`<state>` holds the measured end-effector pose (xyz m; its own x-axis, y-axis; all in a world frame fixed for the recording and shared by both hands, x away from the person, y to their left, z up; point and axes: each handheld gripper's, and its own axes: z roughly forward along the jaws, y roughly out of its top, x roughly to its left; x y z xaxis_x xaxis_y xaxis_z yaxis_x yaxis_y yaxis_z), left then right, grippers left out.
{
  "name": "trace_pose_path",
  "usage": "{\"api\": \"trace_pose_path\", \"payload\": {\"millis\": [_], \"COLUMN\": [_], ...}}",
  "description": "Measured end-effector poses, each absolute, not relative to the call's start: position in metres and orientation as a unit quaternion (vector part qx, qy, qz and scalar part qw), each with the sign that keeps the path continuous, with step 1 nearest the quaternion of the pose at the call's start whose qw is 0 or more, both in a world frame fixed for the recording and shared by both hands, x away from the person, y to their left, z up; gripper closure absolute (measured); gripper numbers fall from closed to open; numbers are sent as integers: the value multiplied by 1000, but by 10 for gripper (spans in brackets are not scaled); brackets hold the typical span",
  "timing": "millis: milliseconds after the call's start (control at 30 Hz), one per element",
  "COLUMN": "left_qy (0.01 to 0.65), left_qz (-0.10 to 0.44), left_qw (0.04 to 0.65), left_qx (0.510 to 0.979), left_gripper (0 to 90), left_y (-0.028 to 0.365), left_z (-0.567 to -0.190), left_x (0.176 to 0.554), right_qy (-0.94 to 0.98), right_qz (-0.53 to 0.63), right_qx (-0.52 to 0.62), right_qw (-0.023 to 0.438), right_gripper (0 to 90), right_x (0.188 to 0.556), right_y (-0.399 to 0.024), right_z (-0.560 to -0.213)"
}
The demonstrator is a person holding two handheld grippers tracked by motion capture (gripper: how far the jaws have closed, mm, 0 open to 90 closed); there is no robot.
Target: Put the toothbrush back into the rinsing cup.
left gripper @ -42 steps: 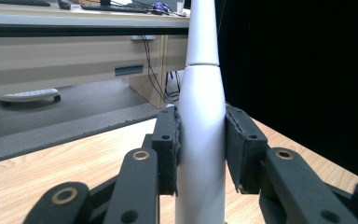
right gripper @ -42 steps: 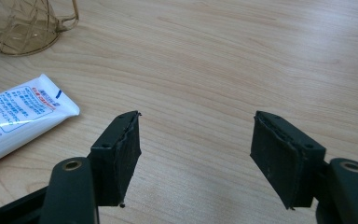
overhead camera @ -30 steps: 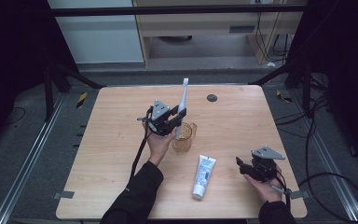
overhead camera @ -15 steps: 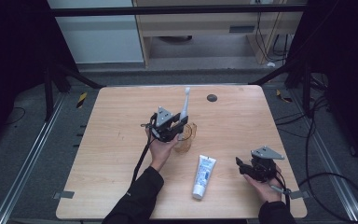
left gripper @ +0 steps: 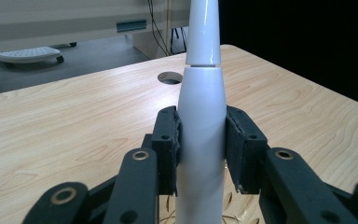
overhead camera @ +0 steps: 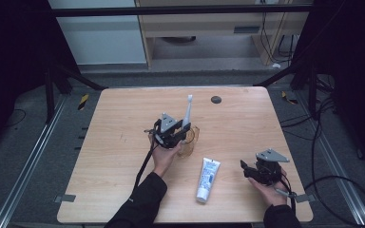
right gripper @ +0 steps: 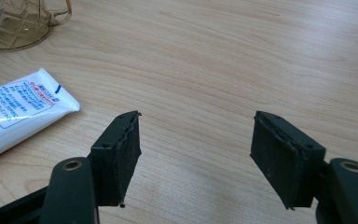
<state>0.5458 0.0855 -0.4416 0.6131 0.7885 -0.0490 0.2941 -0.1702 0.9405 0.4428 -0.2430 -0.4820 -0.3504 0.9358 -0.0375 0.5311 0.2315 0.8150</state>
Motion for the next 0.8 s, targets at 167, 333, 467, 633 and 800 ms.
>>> {"api": "trace_pose_path", "payload": {"millis": [167, 333, 467, 633, 800], "left_qy": [371, 371, 373, 371, 368], "left_qz": [236, 235, 230, 229, 226], "left_qw": [523, 522, 526, 526, 525], "left_qx": [731, 732, 729, 730, 734], "left_gripper": [665, 662, 639, 574, 523], "left_y": [85, 86, 88, 90, 95], "left_z": [-444, -444, -442, -438, -432], "left_x": [546, 547, 547, 544, 541], "right_qy": [735, 734, 734, 735, 734], "right_qz": [368, 367, 367, 367, 369], "right_qx": [500, 500, 500, 499, 499], "right_qw": [275, 275, 275, 276, 276], "right_gripper": [329, 329, 328, 328, 326], "right_x": [443, 443, 443, 442, 442], "right_y": [-243, -243, -243, -242, -242], "right_z": [-482, -482, -482, -481, -481]}}
